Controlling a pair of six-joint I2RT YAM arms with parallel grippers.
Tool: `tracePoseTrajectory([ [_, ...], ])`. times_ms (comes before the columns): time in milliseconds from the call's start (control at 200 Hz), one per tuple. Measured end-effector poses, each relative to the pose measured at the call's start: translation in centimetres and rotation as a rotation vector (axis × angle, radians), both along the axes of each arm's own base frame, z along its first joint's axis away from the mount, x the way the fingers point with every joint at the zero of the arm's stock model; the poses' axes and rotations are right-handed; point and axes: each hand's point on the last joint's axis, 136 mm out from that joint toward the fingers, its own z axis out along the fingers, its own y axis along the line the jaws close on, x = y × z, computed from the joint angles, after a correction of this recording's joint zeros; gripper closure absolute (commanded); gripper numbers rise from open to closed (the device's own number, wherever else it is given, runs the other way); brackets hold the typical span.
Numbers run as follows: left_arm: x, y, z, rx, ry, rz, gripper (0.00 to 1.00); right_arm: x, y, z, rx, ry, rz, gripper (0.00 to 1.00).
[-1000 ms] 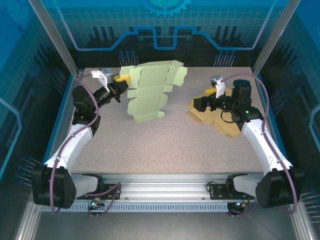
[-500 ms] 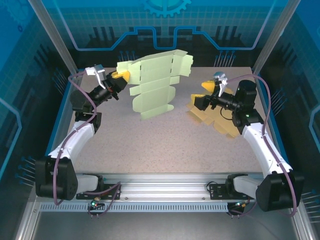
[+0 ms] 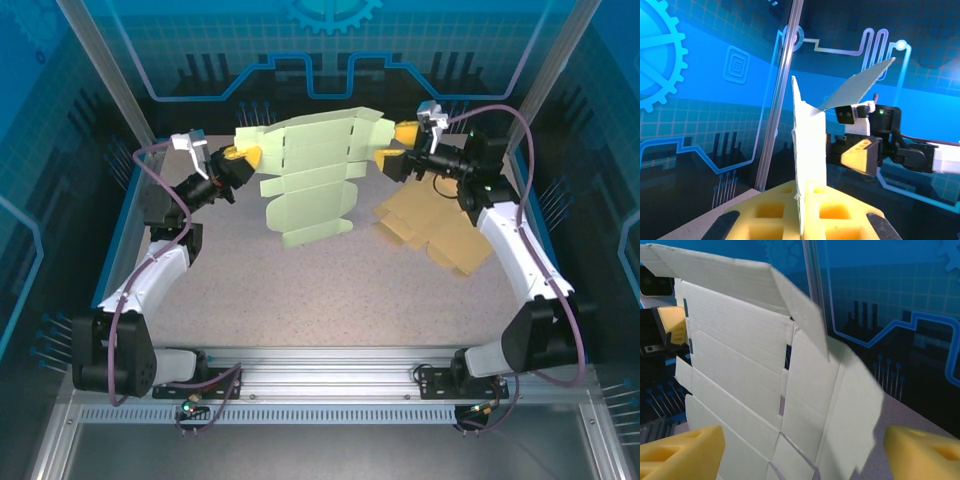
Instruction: Fold the paper box
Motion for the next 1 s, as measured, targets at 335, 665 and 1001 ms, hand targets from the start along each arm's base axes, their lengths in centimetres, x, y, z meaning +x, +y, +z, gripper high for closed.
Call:
tracePoseTrajectory([
  [335, -0.9, -0.1, 0.7, -0.018, -0.020, -0.033, 0.97, 0.9, 2.0, -1.5, -0.004, 0.060, 0.067, 1.00],
  [665, 0.2, 1.8, 1.1, 0.099, 0.059, 0.148, 0.01, -0.2, 2.3, -2.6, -0.128, 0.049, 0.022, 1.00],
  [1001, -4.7, 1.8, 8.3, 0.442, -0.261, 0.336, 0.01, -3.0, 4.0, -3.8, -0.216, 0.084, 0.084, 1.00],
])
